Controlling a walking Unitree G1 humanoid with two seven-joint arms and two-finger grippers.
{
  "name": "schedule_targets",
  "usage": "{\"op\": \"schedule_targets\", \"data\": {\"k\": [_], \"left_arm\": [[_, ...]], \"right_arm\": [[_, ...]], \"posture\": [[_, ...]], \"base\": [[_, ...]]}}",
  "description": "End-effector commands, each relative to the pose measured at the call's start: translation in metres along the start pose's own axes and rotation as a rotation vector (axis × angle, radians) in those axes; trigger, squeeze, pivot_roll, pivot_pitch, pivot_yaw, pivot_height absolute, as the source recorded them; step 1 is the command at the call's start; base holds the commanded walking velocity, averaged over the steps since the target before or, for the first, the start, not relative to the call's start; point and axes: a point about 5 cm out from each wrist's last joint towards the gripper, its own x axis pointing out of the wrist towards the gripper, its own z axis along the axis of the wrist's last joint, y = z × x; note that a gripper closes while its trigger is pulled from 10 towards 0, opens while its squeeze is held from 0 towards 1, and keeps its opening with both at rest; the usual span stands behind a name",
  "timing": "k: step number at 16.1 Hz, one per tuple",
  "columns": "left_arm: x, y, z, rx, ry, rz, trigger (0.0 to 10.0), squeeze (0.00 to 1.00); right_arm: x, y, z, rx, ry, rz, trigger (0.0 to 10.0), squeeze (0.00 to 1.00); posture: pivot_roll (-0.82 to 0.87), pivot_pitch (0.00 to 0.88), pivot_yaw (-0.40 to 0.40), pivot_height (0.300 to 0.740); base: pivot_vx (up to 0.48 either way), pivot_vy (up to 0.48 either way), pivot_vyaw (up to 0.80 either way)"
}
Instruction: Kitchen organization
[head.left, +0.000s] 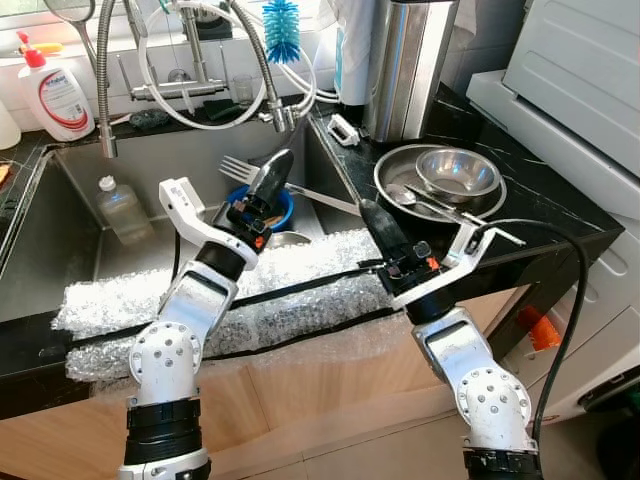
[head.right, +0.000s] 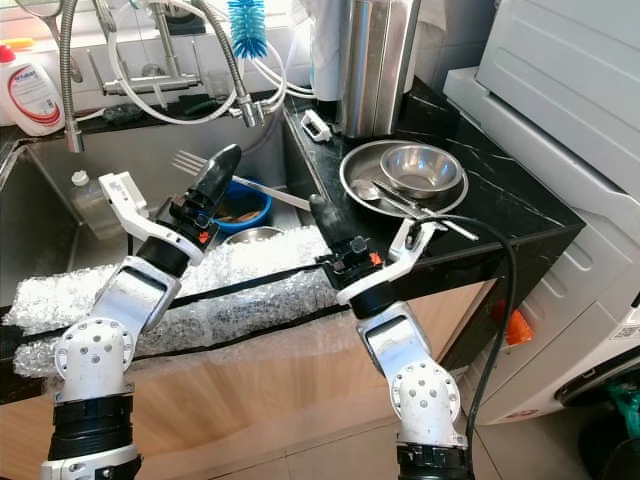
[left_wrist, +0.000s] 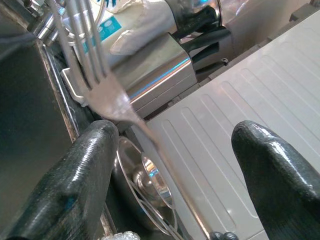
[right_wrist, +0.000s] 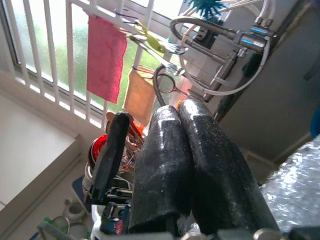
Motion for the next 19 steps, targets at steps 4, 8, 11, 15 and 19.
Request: {"op": "schedule_targets", "data": {"k": [4, 8, 11, 15, 19], "left_arm": [[-0.0002, -0.0007, -0.0057, -0.016, 0.028, 0.003, 0.0, 0.00], [0.0000, -0.0011, -0.0052, -0.019, 0.024, 0.003, 0.0, 0.00], [0.0002, -0.0015, -0.0053, -0.020, 0.022, 0.002, 0.0, 0.00], [0.0001, -0.0002, -0.0011, -0.032, -0.007, 0.010, 0.0, 0.00], [-0.0019, 0.0020, -0.0004, -0.039, -0.011, 0.020, 0.0, 0.00]], "right_arm": [[-0.0043, 0.0057, -0.0181, 0.041, 0.033, 0.035, 10.0, 0.00], [-0.0049, 0.0062, -0.0217, 0.037, 0.053, 0.041, 10.0, 0.00], [-0.0064, 0.0048, -0.0233, 0.035, 0.060, 0.036, 10.0, 0.00], [-0.0068, 0.0020, -0.0217, 0.012, 0.045, 0.019, 10.0, 0.00], [-0.0064, -0.0010, -0.0185, 0.016, 0.013, -0.002, 10.0, 0.00]], "posture": [[-0.09, 0.000, 0.027, 0.740], [-0.09, 0.000, 0.027, 0.740], [-0.08, 0.000, 0.025, 0.740], [-0.09, 0.000, 0.024, 0.740], [-0.08, 0.000, 0.023, 0.740]], "base": [[0.000, 0.000, 0.00], [0.000, 0.000, 0.00], [0.000, 0.000, 0.00], [0.000, 0.000, 0.00], [0.000, 0.000, 0.00]]}}
